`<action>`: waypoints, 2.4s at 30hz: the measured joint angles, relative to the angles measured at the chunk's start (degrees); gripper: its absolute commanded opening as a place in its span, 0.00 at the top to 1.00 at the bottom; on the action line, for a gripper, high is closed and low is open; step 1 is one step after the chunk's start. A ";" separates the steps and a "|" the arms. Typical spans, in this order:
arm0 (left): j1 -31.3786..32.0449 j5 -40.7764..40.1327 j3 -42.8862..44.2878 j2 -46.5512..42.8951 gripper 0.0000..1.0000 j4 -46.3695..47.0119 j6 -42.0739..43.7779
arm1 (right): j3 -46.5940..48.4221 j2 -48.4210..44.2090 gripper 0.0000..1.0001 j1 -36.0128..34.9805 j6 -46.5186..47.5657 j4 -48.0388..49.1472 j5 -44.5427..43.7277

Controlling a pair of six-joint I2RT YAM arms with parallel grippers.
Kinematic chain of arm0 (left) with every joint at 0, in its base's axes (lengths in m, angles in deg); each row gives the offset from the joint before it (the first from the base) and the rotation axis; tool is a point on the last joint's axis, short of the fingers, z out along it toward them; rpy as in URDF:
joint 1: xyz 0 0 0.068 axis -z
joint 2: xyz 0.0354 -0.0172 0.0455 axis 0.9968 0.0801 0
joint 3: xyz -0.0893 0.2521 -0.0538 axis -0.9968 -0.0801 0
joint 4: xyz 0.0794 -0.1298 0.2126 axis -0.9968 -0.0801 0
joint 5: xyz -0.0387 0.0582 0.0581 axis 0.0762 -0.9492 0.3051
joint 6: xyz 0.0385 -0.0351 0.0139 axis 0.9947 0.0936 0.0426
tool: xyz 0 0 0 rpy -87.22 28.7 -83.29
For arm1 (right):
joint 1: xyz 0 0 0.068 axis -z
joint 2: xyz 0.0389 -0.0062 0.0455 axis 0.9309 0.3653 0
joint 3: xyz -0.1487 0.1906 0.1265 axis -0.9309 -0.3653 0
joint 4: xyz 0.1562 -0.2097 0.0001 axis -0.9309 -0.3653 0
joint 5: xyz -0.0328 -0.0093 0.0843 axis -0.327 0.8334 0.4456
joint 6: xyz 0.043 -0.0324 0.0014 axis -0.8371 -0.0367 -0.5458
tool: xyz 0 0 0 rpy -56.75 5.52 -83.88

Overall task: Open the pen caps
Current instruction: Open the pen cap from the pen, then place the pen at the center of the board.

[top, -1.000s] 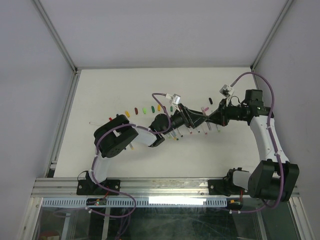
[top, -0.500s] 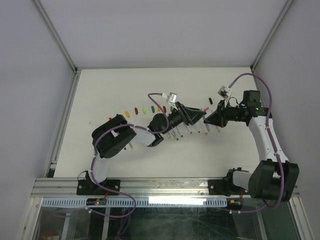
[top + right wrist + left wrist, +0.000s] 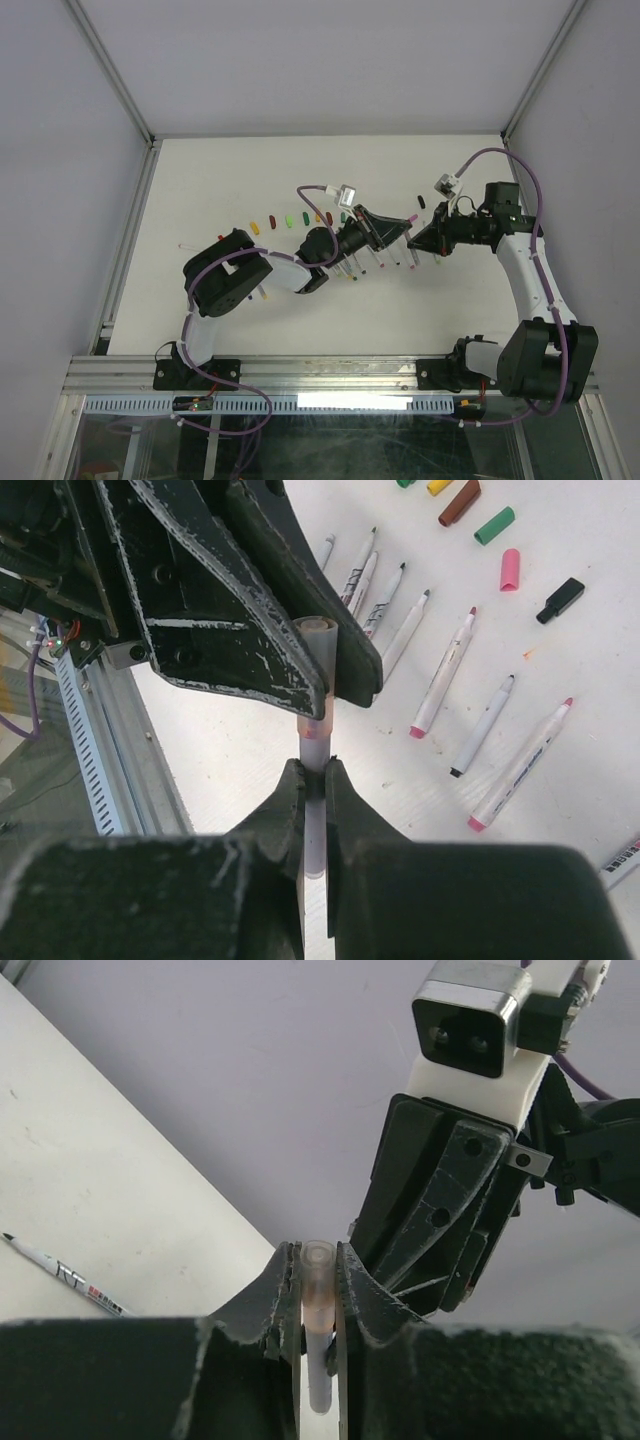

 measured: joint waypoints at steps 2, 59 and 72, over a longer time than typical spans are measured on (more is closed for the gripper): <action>0.00 0.33 0.26 -0.02 1.00 -0.04 -0.13 | -0.07 0.00 0.77 -0.02 -0.09 0.13 -0.09; -22.69 -20.59 1.20 -22.34 1.00 -16.09 0.09 | -3.21 2.54 0.98 -2.64 -9.86 8.13 -23.04; -9.97 -5.81 3.13 -16.26 1.00 -29.53 4.44 | -3.41 13.09 0.89 7.02 -13.07 13.09 -37.97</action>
